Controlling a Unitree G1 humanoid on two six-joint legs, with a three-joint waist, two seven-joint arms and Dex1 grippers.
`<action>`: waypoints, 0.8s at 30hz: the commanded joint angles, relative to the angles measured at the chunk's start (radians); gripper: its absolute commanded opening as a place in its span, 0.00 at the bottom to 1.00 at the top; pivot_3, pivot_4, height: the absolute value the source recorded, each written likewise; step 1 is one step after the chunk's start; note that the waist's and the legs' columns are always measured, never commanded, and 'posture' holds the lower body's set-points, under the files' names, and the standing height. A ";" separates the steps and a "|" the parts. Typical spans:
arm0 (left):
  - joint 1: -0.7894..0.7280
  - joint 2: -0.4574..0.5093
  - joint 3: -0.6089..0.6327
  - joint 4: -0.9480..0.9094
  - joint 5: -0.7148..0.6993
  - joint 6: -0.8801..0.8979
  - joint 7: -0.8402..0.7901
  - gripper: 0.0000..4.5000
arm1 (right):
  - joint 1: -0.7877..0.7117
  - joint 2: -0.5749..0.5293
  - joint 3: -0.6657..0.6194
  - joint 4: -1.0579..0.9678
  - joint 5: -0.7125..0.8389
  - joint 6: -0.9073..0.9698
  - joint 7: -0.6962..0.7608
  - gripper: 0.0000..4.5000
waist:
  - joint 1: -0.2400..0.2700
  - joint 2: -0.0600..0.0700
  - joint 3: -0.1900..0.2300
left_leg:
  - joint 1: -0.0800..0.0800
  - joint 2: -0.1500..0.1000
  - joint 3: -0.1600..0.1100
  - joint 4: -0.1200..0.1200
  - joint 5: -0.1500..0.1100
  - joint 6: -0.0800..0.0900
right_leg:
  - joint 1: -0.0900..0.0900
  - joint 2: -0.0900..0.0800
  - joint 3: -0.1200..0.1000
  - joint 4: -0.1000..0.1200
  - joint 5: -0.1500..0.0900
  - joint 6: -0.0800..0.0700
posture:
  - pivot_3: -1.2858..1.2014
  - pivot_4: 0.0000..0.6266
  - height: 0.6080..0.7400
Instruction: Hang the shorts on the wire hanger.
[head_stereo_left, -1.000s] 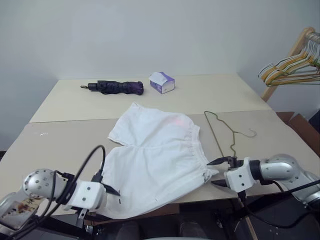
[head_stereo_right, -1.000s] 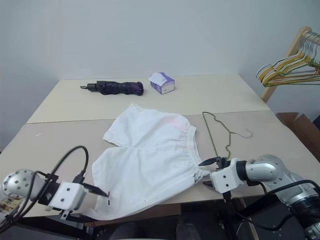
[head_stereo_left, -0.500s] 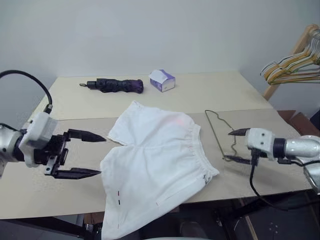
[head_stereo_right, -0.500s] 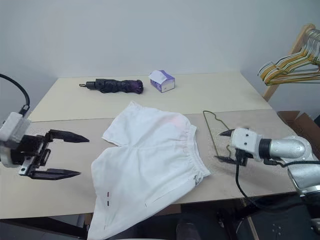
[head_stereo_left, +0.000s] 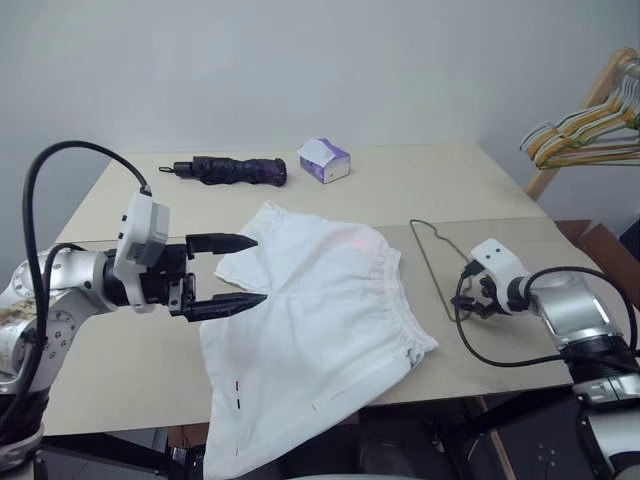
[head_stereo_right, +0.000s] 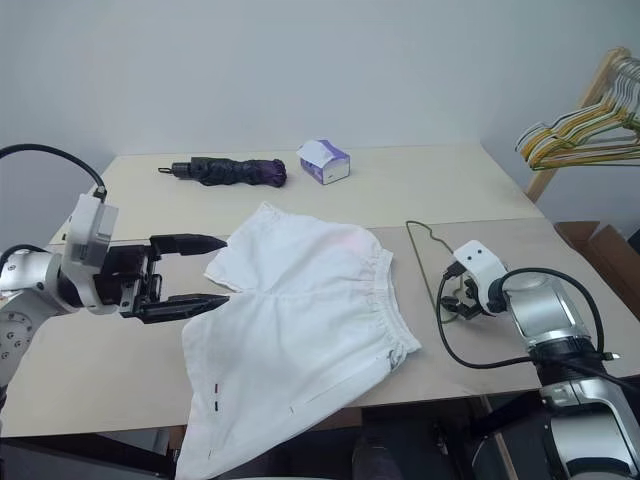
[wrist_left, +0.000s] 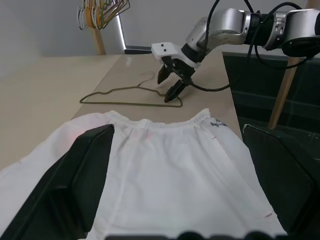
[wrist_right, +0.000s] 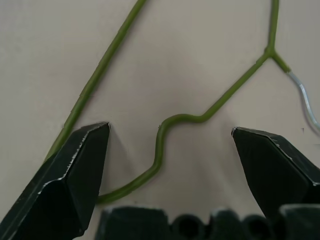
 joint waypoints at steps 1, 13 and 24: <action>-0.011 -0.005 0.025 -0.023 -0.005 0.012 0.019 1.00 | -0.053 0.019 -0.004 0.065 -0.025 0.107 -0.039 0.87 | 0.001 0.000 0.000 | 0.000 0.000 0.000 0.000 0.000 0.000 | 0.000 0.000 0.000 0.000 0.000 0.000 | 0.52 0.00 1.00; 0.002 -0.006 0.053 -0.021 0.000 0.039 0.053 1.00 | -0.067 0.091 -0.042 0.132 -0.033 0.049 -0.145 0.01 | 0.007 -0.015 -0.010 | 0.001 0.000 0.000 0.001 0.000 0.000 | 0.002 -0.001 0.000 -0.001 -0.003 -0.004 | 0.54 0.00 1.00; -0.039 -0.077 0.040 0.007 0.025 0.049 0.180 1.00 | -0.011 0.060 -0.066 -0.019 -0.139 -0.529 -0.301 0.01 | 0.007 -0.009 -0.006 | -0.002 0.000 0.000 0.001 0.000 0.000 | -0.001 0.000 0.000 -0.001 -0.001 -0.001 | 0.54 0.00 1.00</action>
